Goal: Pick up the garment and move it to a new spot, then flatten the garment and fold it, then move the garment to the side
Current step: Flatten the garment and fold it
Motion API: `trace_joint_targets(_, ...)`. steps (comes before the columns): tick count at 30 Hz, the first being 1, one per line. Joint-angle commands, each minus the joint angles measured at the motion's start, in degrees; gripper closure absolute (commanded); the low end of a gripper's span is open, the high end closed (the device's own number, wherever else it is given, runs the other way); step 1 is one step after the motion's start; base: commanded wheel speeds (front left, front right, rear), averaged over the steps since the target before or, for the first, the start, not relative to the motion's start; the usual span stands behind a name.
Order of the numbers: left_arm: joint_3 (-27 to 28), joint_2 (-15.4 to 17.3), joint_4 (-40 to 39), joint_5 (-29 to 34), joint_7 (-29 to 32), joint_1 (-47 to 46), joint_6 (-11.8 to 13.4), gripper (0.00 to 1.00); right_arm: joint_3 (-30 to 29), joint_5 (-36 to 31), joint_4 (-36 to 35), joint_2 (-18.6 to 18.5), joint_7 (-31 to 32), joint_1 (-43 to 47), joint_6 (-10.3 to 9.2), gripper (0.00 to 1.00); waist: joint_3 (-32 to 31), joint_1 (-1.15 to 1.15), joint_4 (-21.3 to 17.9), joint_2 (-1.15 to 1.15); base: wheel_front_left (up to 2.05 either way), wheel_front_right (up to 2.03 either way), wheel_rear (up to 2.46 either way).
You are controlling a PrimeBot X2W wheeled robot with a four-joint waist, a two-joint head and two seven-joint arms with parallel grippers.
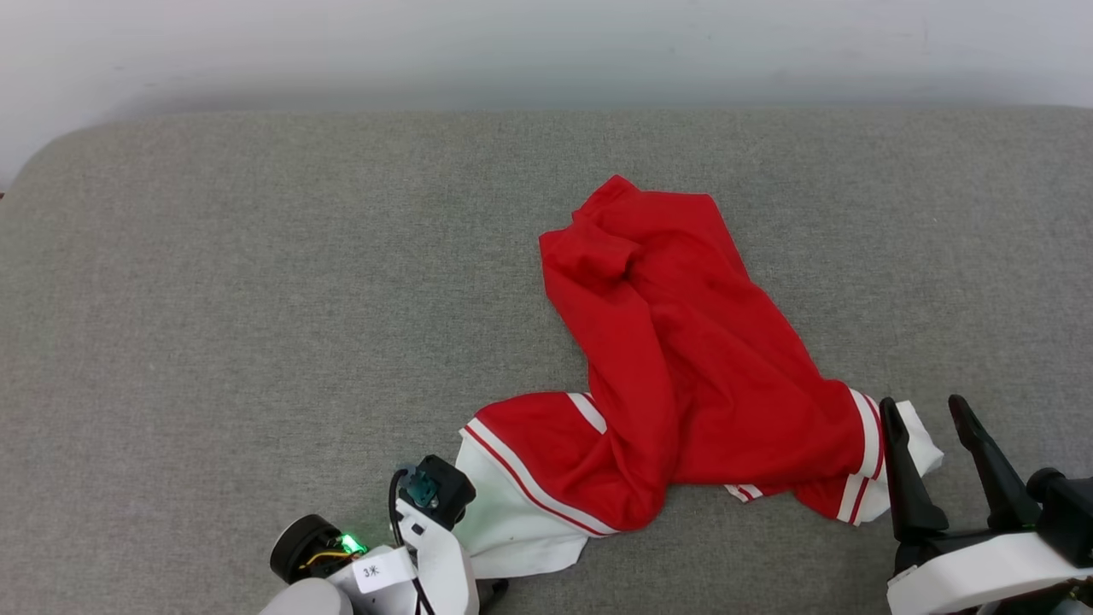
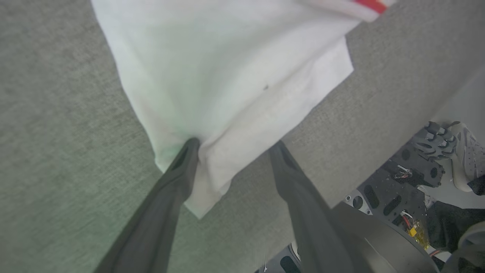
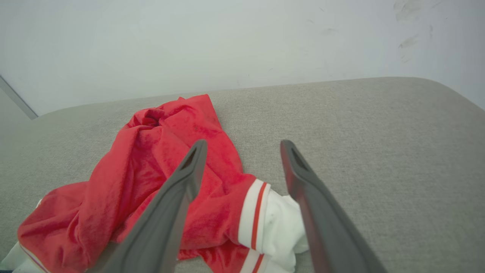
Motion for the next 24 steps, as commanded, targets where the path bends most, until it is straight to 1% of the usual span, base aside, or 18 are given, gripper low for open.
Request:
trace_joint_targets(1,-2.7,-0.7,3.1,-1.2,2.0,2.5,-0.6,0.77,0.1,0.4,0.3,0.0,-0.4,-1.0,-0.03,0.00,0.2,0.00,-0.1,0.00,0.00,0.00,0.00)
trace_joint_targets(2,-3.1,-0.6,3.5,-1.1,1.8,2.4,-0.7,1.00,0.2,0.5,0.5,0.0,-0.4,-1.0,-0.03,0.00,0.1,0.00,-0.2,0.00,0.00,0.00,0.00)
trace_joint_targets(5,-2.5,-1.0,3.2,-0.9,-0.9,1.4,-0.9,1.00,0.0,1.1,1.2,0.0,-0.2,-1.0,-0.03,0.00,-0.5,0.00,0.0,0.00,0.00,0.00,0.00)
trace_joint_targets(6,-0.3,-1.2,1.8,-0.3,-5.3,0.1,-0.2,1.00,-0.7,1.9,2.3,0.0,0.8,-0.5,-0.02,0.00,-1.4,0.00,0.6,0.00,0.00,0.00,0.00)
trace_joint_targets(9,2.3,-1.3,0.0,-0.9,-9.6,0.0,0.6,1.00,-1.1,2.5,3.5,0.0,2.8,0.0,-0.03,0.00,-2.4,0.00,1.2,0.00,0.00,0.00,0.00)
trace_joint_targets(11,3.9,-1.1,-1.1,-0.9,-12.3,0.5,1.7,1.00,-1.9,2.5,4.1,0.0,4.1,0.1,-0.03,0.00,-3.0,0.00,1.5,0.00,0.00,0.00,0.00)
trace_joint_targets(13,5.9,-1.7,-2.5,-1.7,-15.2,1.3,3.1,1.00,-2.6,2.7,4.5,0.0,5.5,0.2,-0.02,0.00,-3.7,0.00,1.9,0.00,0.00,0.00,0.00)
trace_joint_targets(18,9.8,-1.5,-5.6,-1.9,-19.5,2.9,6.8,1.00,-4.9,2.0,4.2,0.0,8.6,0.0,-0.02,0.00,-5.0,0.00,2.7,0.00,0.00,0.00,0.00)
trace_joint_targets(19,12.4,-1.0,-7.2,-2.3,-21.2,4.2,9.2,1.00,-6.6,0.9,4.3,0.0,10.8,0.5,-0.02,0.00,-5.3,0.00,3.1,0.00,0.00,0.00,0.00)
trace_joint_targets(22,14.8,-0.2,-8.4,-2.8,-22.6,5.4,11.2,1.00,-8.5,0.1,4.6,0.0,13.3,1.0,-0.03,0.00,-5.4,0.00,3.5,0.00,0.00,0.00,0.00)
trace_joint_targets(24,15.6,0.1,-8.7,-2.9,-23.0,5.9,11.6,1.00,-9.1,-0.1,4.7,0.0,14.2,1.2,-0.02,0.00,-5.4,0.00,3.7,0.00,0.00,0.00,0.00)
